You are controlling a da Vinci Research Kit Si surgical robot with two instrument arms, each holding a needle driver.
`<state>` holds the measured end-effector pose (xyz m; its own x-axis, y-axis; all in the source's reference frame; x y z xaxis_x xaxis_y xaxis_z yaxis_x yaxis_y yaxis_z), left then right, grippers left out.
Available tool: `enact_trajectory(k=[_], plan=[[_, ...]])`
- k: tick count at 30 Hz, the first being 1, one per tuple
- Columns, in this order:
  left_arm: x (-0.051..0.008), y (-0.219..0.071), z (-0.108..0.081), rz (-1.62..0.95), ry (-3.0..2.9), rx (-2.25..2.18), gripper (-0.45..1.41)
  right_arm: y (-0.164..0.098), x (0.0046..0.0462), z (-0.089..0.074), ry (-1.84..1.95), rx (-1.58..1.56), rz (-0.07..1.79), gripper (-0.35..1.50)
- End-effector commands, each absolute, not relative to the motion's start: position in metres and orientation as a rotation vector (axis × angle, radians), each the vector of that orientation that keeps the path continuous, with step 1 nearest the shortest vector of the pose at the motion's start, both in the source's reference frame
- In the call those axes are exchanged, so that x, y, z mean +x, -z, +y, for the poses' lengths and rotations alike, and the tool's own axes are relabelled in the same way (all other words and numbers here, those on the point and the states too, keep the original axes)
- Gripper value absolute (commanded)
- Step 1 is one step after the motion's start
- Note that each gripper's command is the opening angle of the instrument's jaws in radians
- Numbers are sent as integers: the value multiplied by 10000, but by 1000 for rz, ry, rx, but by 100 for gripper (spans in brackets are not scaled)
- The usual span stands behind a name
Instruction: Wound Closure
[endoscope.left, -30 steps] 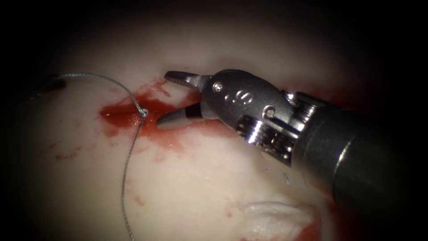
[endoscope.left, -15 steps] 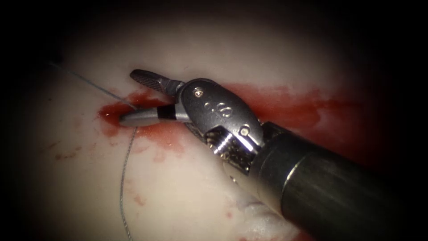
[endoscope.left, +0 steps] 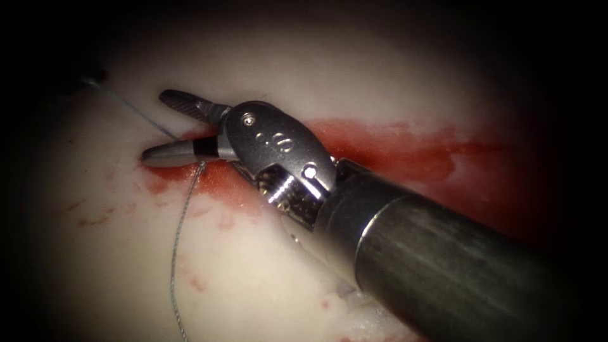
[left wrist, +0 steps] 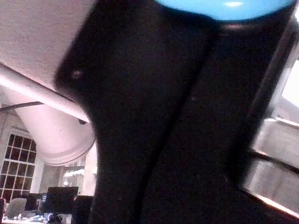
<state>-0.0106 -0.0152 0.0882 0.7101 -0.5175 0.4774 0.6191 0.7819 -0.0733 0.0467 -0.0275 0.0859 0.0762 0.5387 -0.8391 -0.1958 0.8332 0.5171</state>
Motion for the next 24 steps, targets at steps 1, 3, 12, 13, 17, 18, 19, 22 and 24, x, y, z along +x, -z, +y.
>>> enact_trajectory(k=[1, 3, 12, 13, 17, 18, 19, 22, 24], plan=[[-111, -877, -139, -460, 640, -243, -45, -862, 477, -268, -554, 294, 1396, 133], [-112, -876, -139, -460, 641, -246, -45, -864, 479, -270, -551, 293, 1392, 133], [-115, -877, -138, -453, 658, -250, -45, -864, 490, -268, -535, 265, 1388, 135], [-115, -877, -138, -453, 658, -250, -45, -863, 491, -268, -536, 266, 1388, 135], [-115, -878, -139, -452, 665, -251, -45, -860, 492, -268, -524, 256, 1389, 133], [-115, -878, -139, -452, 665, -251, -45, -859, 492, -268, -525, 256, 1389, 133], [-115, -878, -139, -452, 665, -251, -45, -859, 493, -268, -516, 247, 1390, 133], [-115, -878, -139, -451, 665, -252, -45, -858, 494, -268, -512, 243, 1390, 135], [-115, -878, -139, -448, 666, -253, -45, -857, 496, -270, -507, 240, 1390, 135]])
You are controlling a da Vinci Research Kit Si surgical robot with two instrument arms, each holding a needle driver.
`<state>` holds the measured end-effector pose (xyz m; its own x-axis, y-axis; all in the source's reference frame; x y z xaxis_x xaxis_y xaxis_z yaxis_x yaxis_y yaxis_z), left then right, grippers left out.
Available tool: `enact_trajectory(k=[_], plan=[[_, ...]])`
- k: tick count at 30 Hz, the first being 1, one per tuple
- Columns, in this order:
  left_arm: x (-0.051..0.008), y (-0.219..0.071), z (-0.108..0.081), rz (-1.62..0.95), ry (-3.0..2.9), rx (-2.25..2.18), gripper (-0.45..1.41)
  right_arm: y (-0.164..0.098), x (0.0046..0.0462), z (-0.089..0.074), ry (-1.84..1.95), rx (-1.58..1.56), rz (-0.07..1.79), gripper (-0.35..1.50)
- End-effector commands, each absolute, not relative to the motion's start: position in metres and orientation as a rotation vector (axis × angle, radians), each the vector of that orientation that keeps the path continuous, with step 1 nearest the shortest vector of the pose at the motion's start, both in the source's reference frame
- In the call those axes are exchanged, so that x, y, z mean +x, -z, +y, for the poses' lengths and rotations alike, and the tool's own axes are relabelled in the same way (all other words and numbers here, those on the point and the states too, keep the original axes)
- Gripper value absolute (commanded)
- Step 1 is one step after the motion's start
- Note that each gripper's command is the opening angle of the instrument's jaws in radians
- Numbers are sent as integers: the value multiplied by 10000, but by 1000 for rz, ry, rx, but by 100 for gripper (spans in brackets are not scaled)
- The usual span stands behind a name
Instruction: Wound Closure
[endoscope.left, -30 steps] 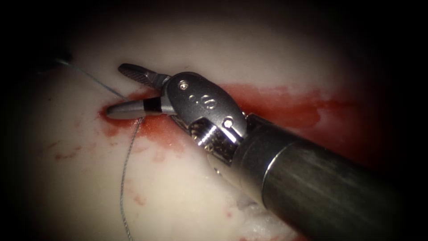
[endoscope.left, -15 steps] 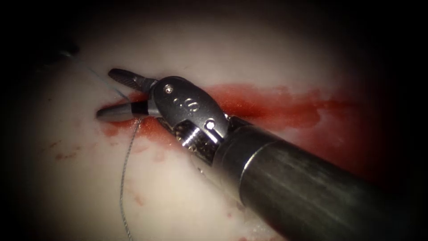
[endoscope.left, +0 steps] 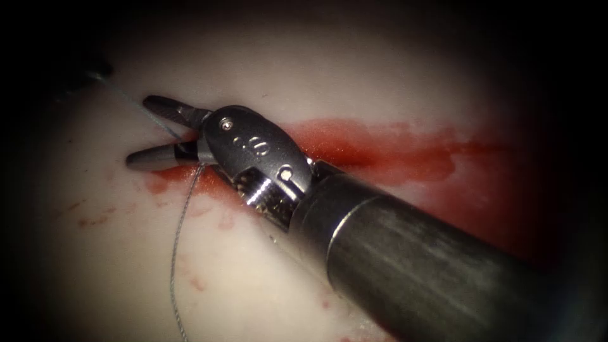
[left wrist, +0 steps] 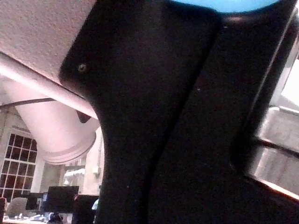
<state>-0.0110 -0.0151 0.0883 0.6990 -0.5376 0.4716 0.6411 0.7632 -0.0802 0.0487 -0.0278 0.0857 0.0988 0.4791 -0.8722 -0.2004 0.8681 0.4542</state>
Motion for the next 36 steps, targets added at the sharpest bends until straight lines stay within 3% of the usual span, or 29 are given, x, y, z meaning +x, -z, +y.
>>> enact_trajectory(k=[1, 10, 13, 15, 17, 18, 19, 36], plan=[[-115, -878, -139, -448, 666, -253, -45, -856, 497, -270, -502, 236, 1391, 135], [-116, -877, -140, -452, 684, -250, -45, -851, 502, -274, -487, 229, 1392, 130], [-116, -877, -140, -452, 684, -250, -45, -850, 503, -274, -462, 209, 1394, 113], [-116, -877, -140, -452, 684, -250, -45, -850, 503, -274, -439, 188, 1395, 86], [-116, -877, -140, -452, 684, -250, -45, -849, 502, -274, -410, 165, 1397, 5], [-116, -877, -140, -452, 684, -250, -45, -849, 502, -273, -391, 148, 1398, -23], [-116, -877, -140, -452, 684, -250, -45, -848, 501, -272, -365, 131, 1399, -35], [-114, -877, -143, -442, 691, -258, -45, -839, 493, -251, -361, 345, 1425, -35]])
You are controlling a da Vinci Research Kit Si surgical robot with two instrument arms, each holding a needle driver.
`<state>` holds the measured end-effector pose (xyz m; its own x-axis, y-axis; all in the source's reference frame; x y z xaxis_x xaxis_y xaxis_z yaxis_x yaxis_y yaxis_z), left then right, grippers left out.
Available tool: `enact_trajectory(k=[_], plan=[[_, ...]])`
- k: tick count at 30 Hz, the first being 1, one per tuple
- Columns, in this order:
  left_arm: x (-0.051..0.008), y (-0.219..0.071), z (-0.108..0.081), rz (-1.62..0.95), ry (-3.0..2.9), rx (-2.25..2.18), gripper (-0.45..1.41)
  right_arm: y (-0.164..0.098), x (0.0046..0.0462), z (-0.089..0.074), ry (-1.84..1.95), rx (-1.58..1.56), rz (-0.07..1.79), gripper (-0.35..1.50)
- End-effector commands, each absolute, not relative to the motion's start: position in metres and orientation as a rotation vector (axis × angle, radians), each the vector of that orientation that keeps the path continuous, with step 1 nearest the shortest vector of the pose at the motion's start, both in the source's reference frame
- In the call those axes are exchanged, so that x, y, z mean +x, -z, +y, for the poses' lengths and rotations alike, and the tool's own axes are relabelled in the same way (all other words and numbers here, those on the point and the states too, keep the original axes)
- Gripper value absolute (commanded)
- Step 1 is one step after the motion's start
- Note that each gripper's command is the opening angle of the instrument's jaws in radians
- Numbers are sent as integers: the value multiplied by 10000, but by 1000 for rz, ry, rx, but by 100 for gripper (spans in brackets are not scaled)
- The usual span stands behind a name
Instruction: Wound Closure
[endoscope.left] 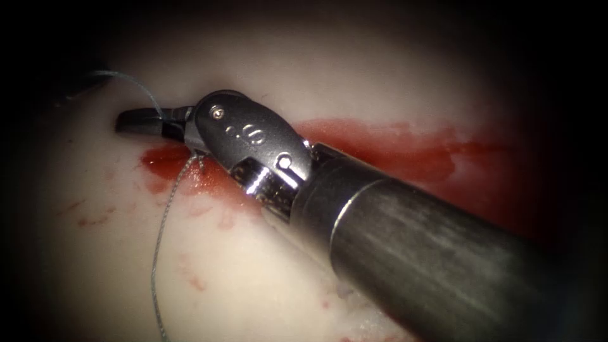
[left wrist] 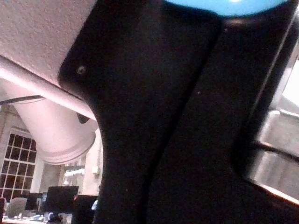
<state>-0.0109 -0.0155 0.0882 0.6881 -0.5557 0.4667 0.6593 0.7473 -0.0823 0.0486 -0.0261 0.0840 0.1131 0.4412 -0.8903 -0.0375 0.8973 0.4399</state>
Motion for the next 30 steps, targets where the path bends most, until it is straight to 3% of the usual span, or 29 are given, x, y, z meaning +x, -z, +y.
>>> enact_trajectory(k=[1, 12, 13, 14, 15, 17, 19, 30], plan=[[-114, -877, -143, -442, 691, -258, -45, -839, 493, -251, -360, 346, 1425, -35], [-115, -875, -143, -443, 704, -254, -45, -841, 495, -253, -300, 301, 1390, -35], [-115, -875, -142, -443, 705, -254, -45, -842, 497, -254, -289, 292, 1382, 7], [-115, -875, -142, -443, 705, -253, -45, -843, 499, -256, -287, 290, 1378, 73], [-115, -874, -142, -444, 711, -251, -45, -844, 501, -257, -285, 288, 1374, 113], [-115, -873, -142, -446, 711, -252, -45, -848, 505, -262, -290, 270, 1368, 140], [-114, -872, -141, -448, 711, -253, -45, -850, 507, -266, -305, 242, 1361, 148], [-113, -870, -139, -459, 723, -256, -45, -851, 502, -268, -296, 218, 1361, 148]])
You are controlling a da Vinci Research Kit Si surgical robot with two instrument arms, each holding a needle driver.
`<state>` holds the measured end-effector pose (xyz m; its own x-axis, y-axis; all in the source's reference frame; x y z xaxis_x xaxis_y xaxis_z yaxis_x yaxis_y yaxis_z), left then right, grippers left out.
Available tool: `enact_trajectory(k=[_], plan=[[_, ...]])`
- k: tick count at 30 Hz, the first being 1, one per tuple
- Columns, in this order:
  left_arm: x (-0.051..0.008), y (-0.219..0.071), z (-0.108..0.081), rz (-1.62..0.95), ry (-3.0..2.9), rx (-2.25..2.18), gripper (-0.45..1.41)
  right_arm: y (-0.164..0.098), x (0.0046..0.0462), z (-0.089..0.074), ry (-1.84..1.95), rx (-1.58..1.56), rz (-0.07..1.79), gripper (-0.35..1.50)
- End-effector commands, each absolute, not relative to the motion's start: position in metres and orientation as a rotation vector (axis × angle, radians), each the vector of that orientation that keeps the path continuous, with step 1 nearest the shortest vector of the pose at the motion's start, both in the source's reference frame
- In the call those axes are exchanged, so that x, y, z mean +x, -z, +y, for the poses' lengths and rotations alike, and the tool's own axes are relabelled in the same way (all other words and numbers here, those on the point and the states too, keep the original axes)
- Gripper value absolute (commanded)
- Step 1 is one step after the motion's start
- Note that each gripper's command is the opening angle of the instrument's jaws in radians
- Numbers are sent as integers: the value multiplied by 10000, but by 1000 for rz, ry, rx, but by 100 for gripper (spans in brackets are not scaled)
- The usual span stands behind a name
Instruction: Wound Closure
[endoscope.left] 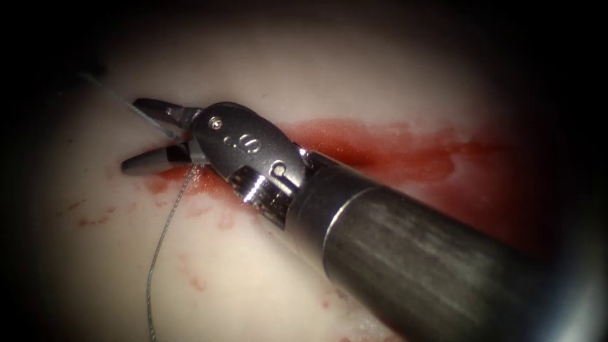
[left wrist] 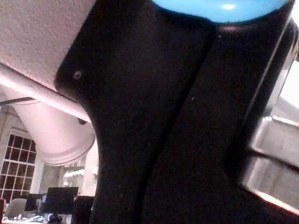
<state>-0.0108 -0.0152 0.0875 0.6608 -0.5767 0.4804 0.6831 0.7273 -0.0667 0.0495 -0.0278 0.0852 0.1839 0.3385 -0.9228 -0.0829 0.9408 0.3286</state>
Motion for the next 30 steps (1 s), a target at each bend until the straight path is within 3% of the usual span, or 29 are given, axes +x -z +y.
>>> enact_trajectory(k=[1, 15, 30], plan=[[-113, -870, -139, -459, 723, -256, -45, -851, 502, -268, -286, 211, 1362, 148], [-113, -870, -139, -459, 729, -255, -45, -840, 510, -268, -259, 183, 1366, 146], [-115, -870, -140, -458, 730, -257, -45, -841, 514, -269, -207, 134, 1366, 131]])
